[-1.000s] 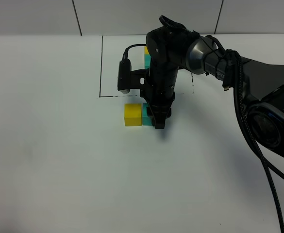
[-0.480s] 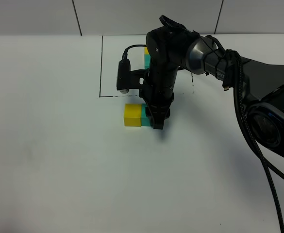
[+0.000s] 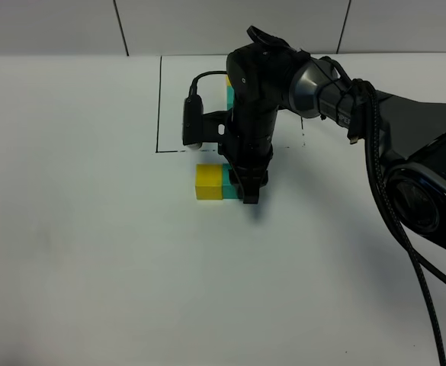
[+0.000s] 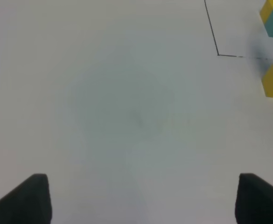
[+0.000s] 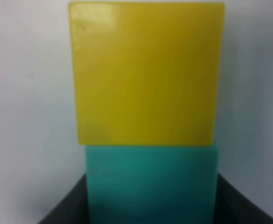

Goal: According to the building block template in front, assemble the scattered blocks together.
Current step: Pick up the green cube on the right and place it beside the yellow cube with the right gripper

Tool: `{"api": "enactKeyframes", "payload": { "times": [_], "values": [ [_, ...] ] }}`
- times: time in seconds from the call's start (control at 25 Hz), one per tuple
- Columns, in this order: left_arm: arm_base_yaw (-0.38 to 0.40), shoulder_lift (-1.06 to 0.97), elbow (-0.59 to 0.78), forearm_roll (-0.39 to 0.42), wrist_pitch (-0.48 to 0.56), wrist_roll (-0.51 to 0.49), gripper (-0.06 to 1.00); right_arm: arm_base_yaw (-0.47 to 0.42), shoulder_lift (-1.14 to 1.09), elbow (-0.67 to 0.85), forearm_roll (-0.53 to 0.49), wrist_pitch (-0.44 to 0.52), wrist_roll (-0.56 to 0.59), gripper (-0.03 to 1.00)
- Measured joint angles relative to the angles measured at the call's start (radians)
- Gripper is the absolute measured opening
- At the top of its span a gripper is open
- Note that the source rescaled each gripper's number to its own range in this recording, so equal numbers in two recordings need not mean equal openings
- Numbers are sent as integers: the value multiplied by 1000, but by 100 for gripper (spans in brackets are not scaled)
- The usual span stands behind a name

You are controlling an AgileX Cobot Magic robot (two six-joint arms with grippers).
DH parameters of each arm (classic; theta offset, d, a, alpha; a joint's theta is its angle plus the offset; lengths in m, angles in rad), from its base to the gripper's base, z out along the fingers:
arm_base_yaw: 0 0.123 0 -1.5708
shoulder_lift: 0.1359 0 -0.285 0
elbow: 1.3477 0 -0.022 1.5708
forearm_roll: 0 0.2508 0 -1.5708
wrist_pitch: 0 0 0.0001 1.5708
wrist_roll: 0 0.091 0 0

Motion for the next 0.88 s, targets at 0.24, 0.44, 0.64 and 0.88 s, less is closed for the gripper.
{"api": "enactKeyframes", "payload": {
  "times": [0.24,0.44,0.64,0.88],
  "values": [
    [0,0,0,0,0,0,74,1,0,-1,-10,2,-15,1],
    [0,0,0,0,0,0,74,1,0,-1,-10,2,-16,1],
    [0,0,0,0,0,0,74,0,11,-1,-26,1,-6,21],
    [0,0,0,0,0,0,74,-10,-15,0,-45,5,60,62]
  ]
}}
